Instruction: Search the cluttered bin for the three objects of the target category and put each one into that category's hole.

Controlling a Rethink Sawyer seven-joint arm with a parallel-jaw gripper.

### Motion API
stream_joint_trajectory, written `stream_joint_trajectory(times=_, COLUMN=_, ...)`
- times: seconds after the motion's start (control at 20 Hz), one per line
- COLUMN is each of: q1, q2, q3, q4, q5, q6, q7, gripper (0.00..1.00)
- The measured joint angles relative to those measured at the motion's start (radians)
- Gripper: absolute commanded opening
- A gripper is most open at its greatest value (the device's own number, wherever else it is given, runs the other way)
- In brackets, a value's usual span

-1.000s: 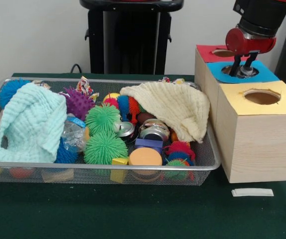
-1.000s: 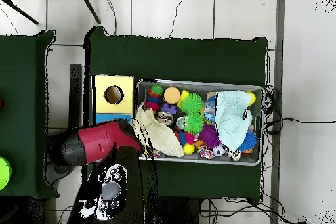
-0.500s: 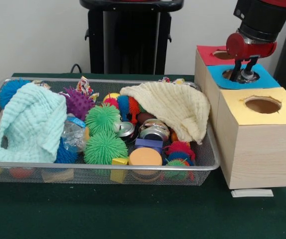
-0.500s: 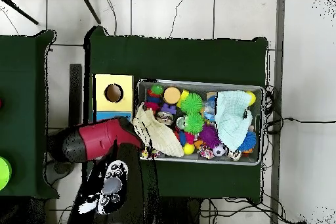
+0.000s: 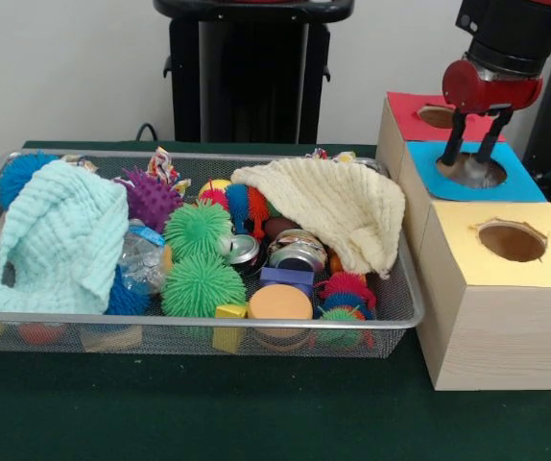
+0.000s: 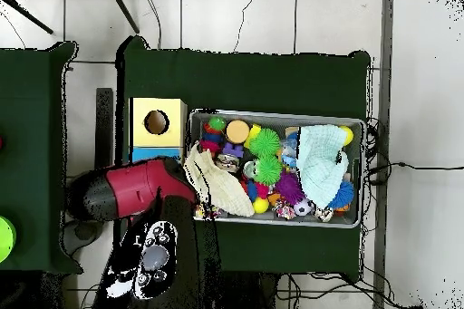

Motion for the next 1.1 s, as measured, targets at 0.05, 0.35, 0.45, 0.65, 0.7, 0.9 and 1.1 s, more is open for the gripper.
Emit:
stream_joint_trajectory(times=0.05, q1=0.001, q2=-0.005, q3=0.0, q4=-0.003, q5=0.002, q6=0.0, q7=0.0, gripper=1.0)
stream_joint_trajectory(times=0.35, q1=0.004, q2=-0.024, q3=0.0, q4=-0.004, q5=0.005, q6=0.0, q7=0.0, gripper=1.0)
stream_joint_trajectory(times=0.45, q1=0.005, q2=-0.026, q3=0.0, q4=-0.004, q5=0.005, q6=0.0, q7=0.0, gripper=1.0)
stream_joint_trajectory(times=0.65, q1=0.005, q2=-0.033, q3=0.0, q4=-0.004, q5=0.005, q6=0.0, q7=0.0, gripper=1.0)
stream_joint_trajectory(times=0.7, q1=0.005, q2=-0.035, q3=0.0, q4=-0.004, q5=0.005, q6=0.0, q7=0.0, gripper=1.0)
stream_joint_trajectory(times=0.9, q1=0.005, q2=-0.048, q3=0.0, q4=-0.004, q5=0.004, q6=0.0, q7=0.0, gripper=1.0)
stream_joint_trajectory(times=1.1, q1=-0.002, q2=-0.058, q3=0.0, q4=-0.004, q5=0.003, q6=0.0, q7=0.0, gripper=1.0)
